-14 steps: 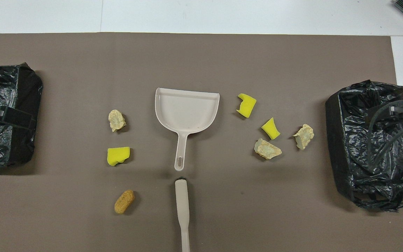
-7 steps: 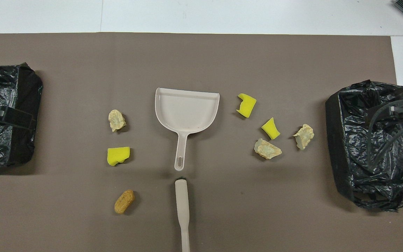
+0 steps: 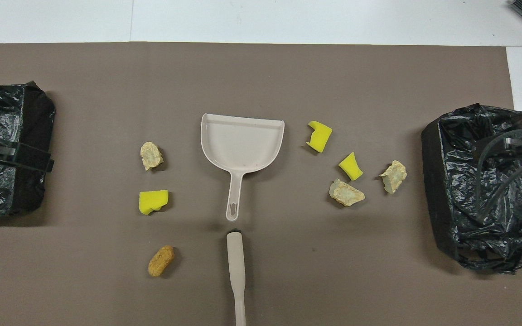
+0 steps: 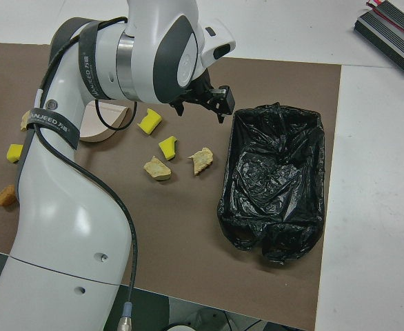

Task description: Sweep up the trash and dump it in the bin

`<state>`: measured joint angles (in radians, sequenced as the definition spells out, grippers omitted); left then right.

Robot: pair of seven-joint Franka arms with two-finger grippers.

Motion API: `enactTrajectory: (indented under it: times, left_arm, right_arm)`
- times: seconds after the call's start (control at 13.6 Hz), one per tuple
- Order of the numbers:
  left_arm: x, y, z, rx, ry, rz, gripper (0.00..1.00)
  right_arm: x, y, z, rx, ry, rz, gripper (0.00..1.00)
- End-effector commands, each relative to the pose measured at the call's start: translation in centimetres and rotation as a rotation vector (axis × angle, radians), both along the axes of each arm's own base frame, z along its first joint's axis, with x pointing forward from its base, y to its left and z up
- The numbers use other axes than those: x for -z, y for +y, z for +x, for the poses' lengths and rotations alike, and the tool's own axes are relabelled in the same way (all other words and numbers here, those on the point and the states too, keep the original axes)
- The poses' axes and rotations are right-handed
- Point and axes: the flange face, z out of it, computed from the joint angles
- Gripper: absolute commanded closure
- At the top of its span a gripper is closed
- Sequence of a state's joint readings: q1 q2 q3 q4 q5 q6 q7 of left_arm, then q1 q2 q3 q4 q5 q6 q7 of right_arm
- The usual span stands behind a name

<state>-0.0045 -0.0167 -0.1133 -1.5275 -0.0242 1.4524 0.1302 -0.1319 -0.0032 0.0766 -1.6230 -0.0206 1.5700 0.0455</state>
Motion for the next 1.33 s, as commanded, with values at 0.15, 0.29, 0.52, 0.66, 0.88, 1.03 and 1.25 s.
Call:
enactTrajectory:
  times: [0.15,0.29,0.52,0.66,0.88,1.03,1.25]
  left_arm:
    - [1.0,-3.0,-2.8,0.045,-0.01,-0.002,0.0]
    - [1.6,-4.5,-3.3,0.075,-0.01,-0.001,0.0]
    - [2.2,-5.5,-4.4,0.094,0.002,0.002,0.0]
    - [2.4,-6.3,-5.1,0.114,0.008,0.005,0.0]
    - [2.8,-7.7,-6.4,0.142,0.02,0.001,0.0]
    - [3.7,-8.4,-7.7,0.127,0.045,-0.032,0.0]
    - [6.2,-11.6,-10.1,0.059,0.062,-0.037,0.0]
  right_arm:
    - [-0.1,-0.1,0.0,-0.002,0.012,0.013,0.0]
    - [-0.1,0.0,-0.1,-0.003,0.013,0.013,0.0]
    - [-0.1,0.1,-0.2,-0.003,0.015,0.014,0.0]
    - [0.0,0.1,-0.1,-0.003,0.014,0.014,0.0]
    - [0.0,0.1,-0.2,-0.003,0.017,0.016,0.0]
    - [-0.1,0.1,-0.2,-0.003,0.015,0.016,0.0]
    - [-0.1,0.3,-0.2,-0.006,0.017,0.017,0.0]
